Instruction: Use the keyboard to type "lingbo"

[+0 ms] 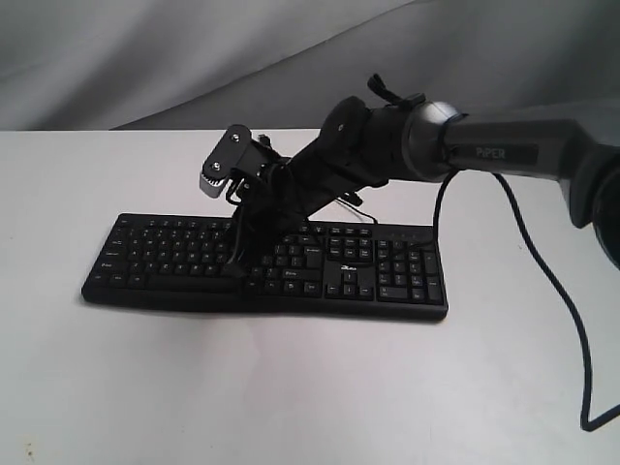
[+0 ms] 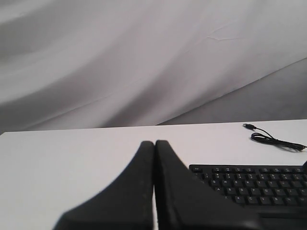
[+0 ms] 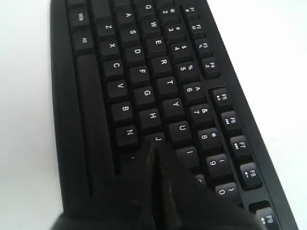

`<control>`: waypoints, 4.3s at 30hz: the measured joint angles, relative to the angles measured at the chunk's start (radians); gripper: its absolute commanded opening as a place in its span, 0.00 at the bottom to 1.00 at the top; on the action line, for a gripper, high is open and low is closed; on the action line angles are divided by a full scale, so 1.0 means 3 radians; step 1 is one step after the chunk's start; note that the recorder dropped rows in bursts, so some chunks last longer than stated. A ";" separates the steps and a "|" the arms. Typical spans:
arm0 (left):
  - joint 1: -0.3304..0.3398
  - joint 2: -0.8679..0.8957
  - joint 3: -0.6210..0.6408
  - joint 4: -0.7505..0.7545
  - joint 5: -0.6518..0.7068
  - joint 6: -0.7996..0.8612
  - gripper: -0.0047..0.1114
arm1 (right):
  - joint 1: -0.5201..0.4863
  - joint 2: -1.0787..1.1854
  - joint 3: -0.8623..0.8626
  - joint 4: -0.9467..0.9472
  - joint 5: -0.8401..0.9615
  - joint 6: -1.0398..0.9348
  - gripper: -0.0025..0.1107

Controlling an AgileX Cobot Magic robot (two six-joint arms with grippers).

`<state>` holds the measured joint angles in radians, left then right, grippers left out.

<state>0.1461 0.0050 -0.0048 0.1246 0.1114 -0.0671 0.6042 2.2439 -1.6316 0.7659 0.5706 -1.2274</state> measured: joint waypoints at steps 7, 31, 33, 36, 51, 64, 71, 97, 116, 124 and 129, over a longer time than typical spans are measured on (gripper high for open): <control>0.0000 0.0000 0.0000 0.0000 0.0000 0.0000 0.04 | -0.0050 0.0110 -0.0008 -0.0048 0.0067 0.0000 0.02; 0.0000 0.0000 0.0000 0.0000 0.0000 0.0000 0.04 | -0.0056 0.0192 -0.0008 -0.0142 0.0042 0.0006 0.02; 0.0000 0.0000 0.0000 0.0000 0.0000 0.0000 0.04 | -0.0056 0.0192 -0.0008 -0.0142 0.0027 0.0006 0.02; 0.0000 0.0000 0.0000 0.0000 0.0000 0.0000 0.04 | -0.0056 0.0192 -0.0008 -0.0142 -0.0021 0.0006 0.02; 0.0000 0.0000 0.0000 0.0000 0.0000 0.0000 0.04 | -0.0056 0.0215 -0.0008 -0.0142 -0.0148 0.0000 0.02; 0.0000 0.0000 0.0000 0.0000 0.0000 0.0000 0.04 | -0.0089 0.0113 -0.0110 -0.0154 -0.0109 -0.0007 0.02; 0.0000 0.0000 0.0000 0.0000 0.0000 0.0000 0.04 | -0.0044 0.0263 -0.0464 -0.0130 0.0029 0.0019 0.02; 0.0000 0.0000 0.0000 0.0000 0.0000 0.0000 0.04 | -0.0044 0.0499 -0.0640 -0.0273 0.0155 0.0177 0.02; 0.0000 0.0000 0.0000 0.0000 0.0000 0.0000 0.04 | 0.0100 0.0419 -0.0648 -0.0306 0.0325 0.0177 0.02; 0.0000 0.0000 0.0000 0.0000 0.0000 0.0000 0.04 | 0.0197 0.0447 -0.0648 -0.0313 0.0337 0.0157 0.02; 0.0000 0.0000 0.0000 0.0000 0.0000 0.0000 0.04 | 0.0197 0.0453 -0.0648 -0.0318 0.0308 0.0157 0.02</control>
<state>0.1461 0.0050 -0.0048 0.1246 0.1114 -0.0671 0.6633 2.3797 -1.8259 0.6706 0.6631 -1.1803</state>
